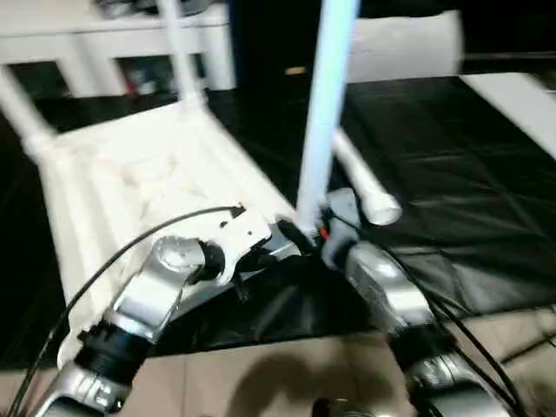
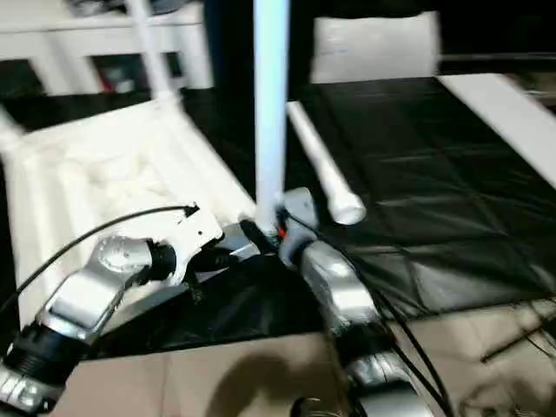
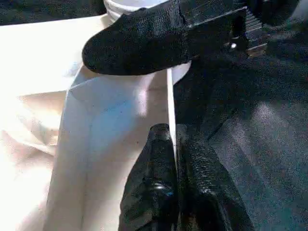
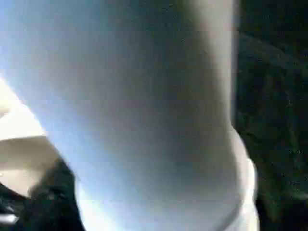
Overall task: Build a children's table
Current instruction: Rotate leg to tighten
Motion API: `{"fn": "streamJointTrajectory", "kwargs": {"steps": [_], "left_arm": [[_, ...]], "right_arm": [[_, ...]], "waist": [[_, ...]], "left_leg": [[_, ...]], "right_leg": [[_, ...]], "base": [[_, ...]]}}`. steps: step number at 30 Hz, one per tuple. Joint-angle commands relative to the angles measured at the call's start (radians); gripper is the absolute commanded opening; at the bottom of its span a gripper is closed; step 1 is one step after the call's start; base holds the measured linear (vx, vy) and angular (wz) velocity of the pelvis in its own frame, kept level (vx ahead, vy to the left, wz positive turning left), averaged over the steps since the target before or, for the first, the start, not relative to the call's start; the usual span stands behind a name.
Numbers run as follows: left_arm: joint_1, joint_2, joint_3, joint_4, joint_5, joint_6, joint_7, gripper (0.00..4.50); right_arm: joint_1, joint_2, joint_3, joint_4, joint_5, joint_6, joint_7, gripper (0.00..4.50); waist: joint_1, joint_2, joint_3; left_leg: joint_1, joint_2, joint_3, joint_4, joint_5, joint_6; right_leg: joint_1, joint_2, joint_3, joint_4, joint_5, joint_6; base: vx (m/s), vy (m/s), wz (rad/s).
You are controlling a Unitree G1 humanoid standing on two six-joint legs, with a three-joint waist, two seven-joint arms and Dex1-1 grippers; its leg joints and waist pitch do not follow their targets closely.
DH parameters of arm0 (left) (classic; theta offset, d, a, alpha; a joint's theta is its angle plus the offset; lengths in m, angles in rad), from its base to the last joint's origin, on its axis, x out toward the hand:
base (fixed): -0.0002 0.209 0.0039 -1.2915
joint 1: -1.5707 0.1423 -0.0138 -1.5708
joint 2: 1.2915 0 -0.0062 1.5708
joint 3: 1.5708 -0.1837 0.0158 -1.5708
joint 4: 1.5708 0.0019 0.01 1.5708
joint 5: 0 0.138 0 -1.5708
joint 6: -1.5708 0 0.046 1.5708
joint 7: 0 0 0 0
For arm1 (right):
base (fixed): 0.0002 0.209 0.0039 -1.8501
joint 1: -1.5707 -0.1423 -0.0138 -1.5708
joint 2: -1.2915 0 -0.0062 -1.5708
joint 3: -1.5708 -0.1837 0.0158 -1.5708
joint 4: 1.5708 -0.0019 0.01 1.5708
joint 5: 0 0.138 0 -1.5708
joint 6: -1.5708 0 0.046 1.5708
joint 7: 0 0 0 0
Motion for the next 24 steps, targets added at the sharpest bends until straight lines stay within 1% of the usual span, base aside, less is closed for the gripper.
{"fn": "streamJointTrajectory", "kwargs": {"steps": [1, 2, 3, 4, 5, 6, 7, 8, 9, 11, 12, 13, 15, 16, 17, 20, 21, 22, 23, 24], "left_arm": [[-0.029, 0.024, 0.010, 0.021, 0.015, -0.038, -0.006, 0.00], [-0.034, 0.032, 0.014, 0.033, 0.012, -0.050, -0.013, 0.00], [-0.035, 0.034, 0.015, 0.036, 0.011, -0.053, -0.015, 0.00], [-0.036, 0.036, 0.016, 0.038, 0.010, -0.054, -0.016, 0.00], [-0.037, 0.040, 0.015, 0.041, 0.009, -0.059, -0.020, 0.00], [-0.038, 0.043, 0.014, 0.044, 0.008, -0.062, -0.023, 0.00], [-0.039, 0.045, 0.013, 0.049, 0.006, -0.068, -0.026, 0.00], [-0.040, 0.048, 0.013, 0.054, 0.004, -0.074, -0.030, 0.00], [-0.041, 0.050, 0.011, 0.056, 0.003, -0.077, -0.033, 0.00], [-0.043, 0.056, 0.006, 0.067, 0.000, -0.090, -0.044, 0.00], [-0.044, 0.056, 0.005, 0.070, -0.001, -0.094, -0.046, 0.00], [-0.045, 0.056, 0.005, 0.074, -0.001, -0.098, -0.049, 0.00], [-0.050, 0.059, 0.002, 0.084, -0.001, -0.109, -0.057, 0.00], [-0.051, 0.060, 0.000, 0.088, -0.001, -0.113, -0.061, 0.00], [-0.053, 0.063, -0.002, 0.092, -0.002, -0.120, -0.068, 0.00], [-0.055, 0.071, -0.009, 0.098, -0.007, -0.135, -0.090, 0.00], [-0.056, 0.085, -0.022, 0.106, -0.016, -0.177, -0.138, 0.00], [-0.056, 0.085, -0.022, 0.106, -0.016, -0.177, -0.138, 0.00], [-0.055, 0.092, -0.028, 0.109, -0.022, -0.192, -0.164, 0.00], [-0.055, 0.099, -0.035, 0.114, -0.026, -0.214, -0.188, 0.00]], "right_arm": [[0.054, -0.018, 0.020, -0.012, -0.006, 0.037, 0.041, 4.25], [0.085, -0.036, 0.022, -0.053, 0.003, 0.039, 0.069, 4.25], [0.093, -0.040, 0.022, -0.064, 0.007, 0.040, 0.077, 4.41], [0.098, -0.042, 0.022, -0.071, 0.010, 0.040, 0.081, 4.41], [0.110, -0.051, 0.021, -0.092, 0.014, 0.054, 0.085, 4.41], [0.117, -0.057, 0.021, -0.105, 0.017, 0.063, 0.089, 4.41], [0.130, -0.070, 0.025, -0.129, 0.020, 0.076, 0.100, 4.41], [0.143, -0.084, 0.030, -0.154, 0.023, 0.088, 0.114, 4.41], [0.152, -0.093, 0.032, -0.170, 0.026, 0.089, 0.124, 4.41], [0.180, -0.122, 0.030, -0.230, 0.037, 0.101, 0.154, 4.41], [0.187, -0.129, 0.029, -0.247, 0.044, 0.108, 0.162, 4.41], [0.192, -0.136, 0.029, -0.261, 0.050, 0.113, 0.172, 4.41], [0.198, -0.150, 0.025, -0.277, 0.049, 0.110, 0.181, 4.41], [0.201, -0.155, 0.025, -0.286, 0.051, 0.111, 0.186, 4.41], [0.204, -0.163, 0.025, -0.297, 0.053, 0.112, 0.191, 4.41], [0.211, -0.181, 0.024, -0.323, 0.058, 0.116, 0.205, 4.41], [0.220, -0.211, 0.014, -0.360, 0.067, 0.120, 0.231, 4.41], [0.220, -0.211, 0.014, -0.360, 0.067, 0.120, 0.231, 4.41], [0.222, -0.226, 0.008, -0.376, 0.076, 0.123, 0.249, 4.41], [0.222, -0.240, 0.003, -0.390, 0.083, 0.126, 0.267, 4.41]], "waist": [[0.012, 0.003, -0.073], [0.027, 0.002, -0.071], [0.032, 0.003, -0.072], [0.039, 0.005, -0.073], [0.042, 0.004, -0.072], [0.042, 0.010, -0.068], [0.043, 0.012, -0.068], [0.044, 0.009, -0.067], [0.045, 0.011, -0.066], [0.046, 0.009, -0.066], [0.046, 0.005, -0.065], [0.045, 0.004, -0.065], [0.046, -0.003, -0.066], [0.046, 0.000, -0.067], [0.047, -0.002, -0.068], [0.049, -0.001, -0.071], [0.054, -0.002, -0.073], [0.056, -0.002, -0.072], [0.057, -0.004, -0.073], [0.063, -0.002, -0.073]], "left_leg": [[-0.014, 0.012, 0.019, -0.056, -0.133, 0.093], [-0.009, 0.011, 0.023, -0.054, -0.135, 0.097], [-0.008, 0.011, 0.024, -0.054, -0.136, 0.099], [-0.005, 0.014, 0.024, -0.055, -0.138, 0.096], [-0.005, 0.015, 0.023, -0.057, -0.143, 0.093], [-0.003, 0.015, 0.024, -0.059, -0.170, 0.081], [-0.002, 0.014, 0.024, -0.060, -0.185, 0.076], [-0.001, 0.013, 0.023, -0.061, -0.207, 0.068], [-0.002, 0.013, 0.023, -0.062, -0.219, 0.062], [0.000, 0.013, 0.022, -0.062, -0.240, 0.056], [0.001, 0.012, 0.023, -0.062, -0.245, 0.058], [0.000, 0.010, 0.023, -0.061, -0.246, 0.058], [-0.001, 0.010, 0.024, -0.060, -0.234, 0.061], [-0.001, 0.010, 0.024, -0.059, -0.227, 0.064], [-0.001, 0.011, 0.024, -0.059, -0.221, 0.065], [-0.002, 0.012, 0.024, -0.056, -0.186, 0.073], [0.000, 0.012, 0.025, -0.054, -0.170, 0.083], [-0.002, 0.012, 0.024, -0.054, -0.162, 0.086], [-0.001, 0.013, 0.025, -0.053, -0.158, 0.087], [0.002, 0.013, 0.027, -0.053, -0.152, 0.092]], "right_leg": [[0.073, -0.055, 0.061, -0.042, -0.170, -0.198], [0.074, -0.055, 0.063, -0.042, -0.175, -0.201], [0.076, -0.055, 0.063, -0.043, -0.183, -0.196], [0.074, -0.054, 0.063, -0.042, -0.193, -0.193], [0.074, -0.053, 0.063, -0.042, -0.202, -0.191], [0.072, -0.050, 0.062, -0.048, -0.231, -0.181], [0.073, -0.051, 0.062, -0.049, -0.247, -0.175], [0.074, -0.050, 0.061, -0.053, -0.279, -0.163], [0.074, -0.050, 0.061, -0.057, -0.305, -0.149], [0.073, -0.050, 0.060, -0.060, -0.337, -0.138], [0.072, -0.050, 0.060, -0.062, -0.357, -0.134], [0.073, -0.050, 0.060, -0.064, -0.371, -0.129], [0.073, -0.051, 0.060, -0.065, -0.381, -0.123], [0.072, -0.051, 0.059, -0.064, -0.381, -0.123], [0.072, -0.051, 0.059, -0.064, -0.377, -0.123], [0.073, -0.050, 0.060, -0.058, -0.333, -0.132], [0.073, -0.050, 0.061, -0.055, -0.305, -0.139], [0.074, -0.049, 0.061, -0.052, -0.295, -0.141], [0.074, -0.048, 0.062, -0.052, -0.287, -0.143], [0.073, -0.048, 0.063, -0.049, -0.272, -0.153]], "base": [[0.000, 0.000, 0.00], [0.000, 0.000, 0.00], [0.000, 0.000, 0.00], [0.000, 0.000, 0.00], [0.000, 0.000, 0.00], [0.000, 0.000, 0.00], [0.000, 0.000, 0.00], [0.000, 0.000, 0.00], [0.000, 0.000, 0.00], [0.000, 0.000, 0.00], [0.000, 0.000, 0.00], [0.000, 0.000, 0.00], [0.000, 0.000, 0.00], [0.000, 0.000, 0.00], [0.000, 0.000, 0.00], [0.000, 0.000, 0.00], [0.000, 0.000, 0.00], [0.000, 0.000, 0.00], [0.000, 0.000, 0.00], [0.000, 0.000, 0.00]]}}
